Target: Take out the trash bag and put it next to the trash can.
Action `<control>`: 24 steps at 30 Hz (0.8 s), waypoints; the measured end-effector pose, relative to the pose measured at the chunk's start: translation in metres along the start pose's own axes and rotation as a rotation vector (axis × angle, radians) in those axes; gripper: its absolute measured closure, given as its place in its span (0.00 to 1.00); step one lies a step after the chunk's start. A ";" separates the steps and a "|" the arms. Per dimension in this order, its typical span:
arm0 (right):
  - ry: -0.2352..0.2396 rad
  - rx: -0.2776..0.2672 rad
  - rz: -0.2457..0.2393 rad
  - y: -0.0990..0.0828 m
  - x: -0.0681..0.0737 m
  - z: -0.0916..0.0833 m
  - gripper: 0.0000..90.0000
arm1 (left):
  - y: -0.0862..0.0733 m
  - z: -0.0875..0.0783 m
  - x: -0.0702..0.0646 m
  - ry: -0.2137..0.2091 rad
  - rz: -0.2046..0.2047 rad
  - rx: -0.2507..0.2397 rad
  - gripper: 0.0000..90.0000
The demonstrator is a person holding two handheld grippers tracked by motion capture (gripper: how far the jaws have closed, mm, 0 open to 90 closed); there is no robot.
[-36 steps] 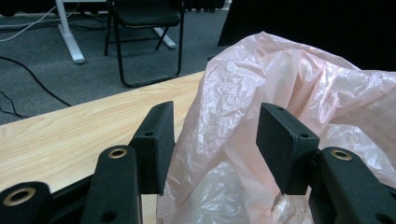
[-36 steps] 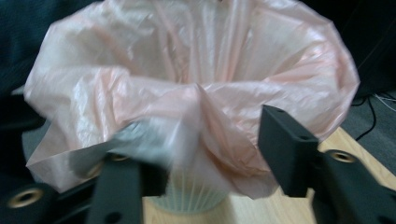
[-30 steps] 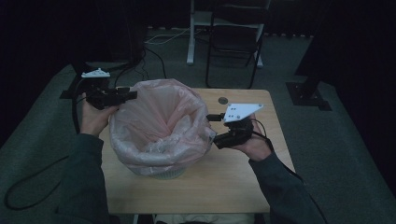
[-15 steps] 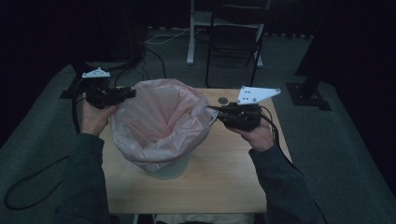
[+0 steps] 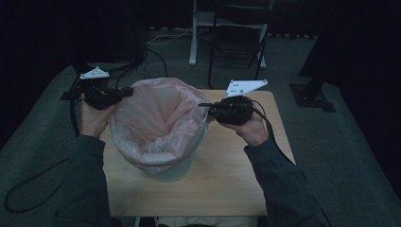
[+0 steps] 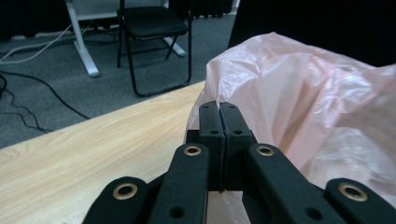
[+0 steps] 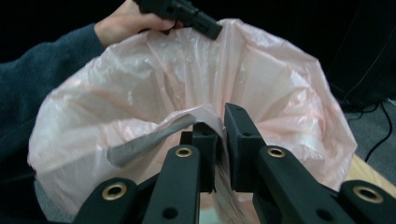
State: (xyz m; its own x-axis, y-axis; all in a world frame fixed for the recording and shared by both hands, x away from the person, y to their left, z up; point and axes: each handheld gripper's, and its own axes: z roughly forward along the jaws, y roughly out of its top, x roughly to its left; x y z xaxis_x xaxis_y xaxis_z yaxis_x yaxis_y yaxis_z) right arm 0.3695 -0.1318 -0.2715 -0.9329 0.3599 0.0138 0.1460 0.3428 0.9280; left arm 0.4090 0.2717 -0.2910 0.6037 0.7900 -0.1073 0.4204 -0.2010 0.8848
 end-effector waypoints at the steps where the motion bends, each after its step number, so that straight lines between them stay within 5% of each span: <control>1: -0.005 -0.002 -0.003 0.004 0.000 -0.001 0.95 | 0.002 -0.002 -0.002 -0.004 0.012 -0.002 0.99; 9: -0.007 -0.007 -0.015 0.025 0.002 0.009 0.95 | 0.018 -0.018 -0.017 -0.064 0.049 -0.053 0.99; 18: -0.013 0.125 0.008 0.008 -0.009 0.050 0.94 | 0.016 -0.007 -0.027 -0.203 0.042 -0.016 0.99; 24: -0.008 0.091 0.023 0.020 -0.011 0.061 0.96 | 0.024 -0.009 -0.040 -0.249 0.065 -0.030 0.99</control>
State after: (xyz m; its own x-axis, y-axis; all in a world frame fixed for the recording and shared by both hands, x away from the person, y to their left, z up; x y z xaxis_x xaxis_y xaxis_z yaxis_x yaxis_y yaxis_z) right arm 0.4029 -0.0765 -0.2757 -0.9265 0.3749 0.0314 0.1967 0.4115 0.8899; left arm 0.3886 0.2410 -0.2616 0.7782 0.6086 -0.1549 0.3571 -0.2260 0.9063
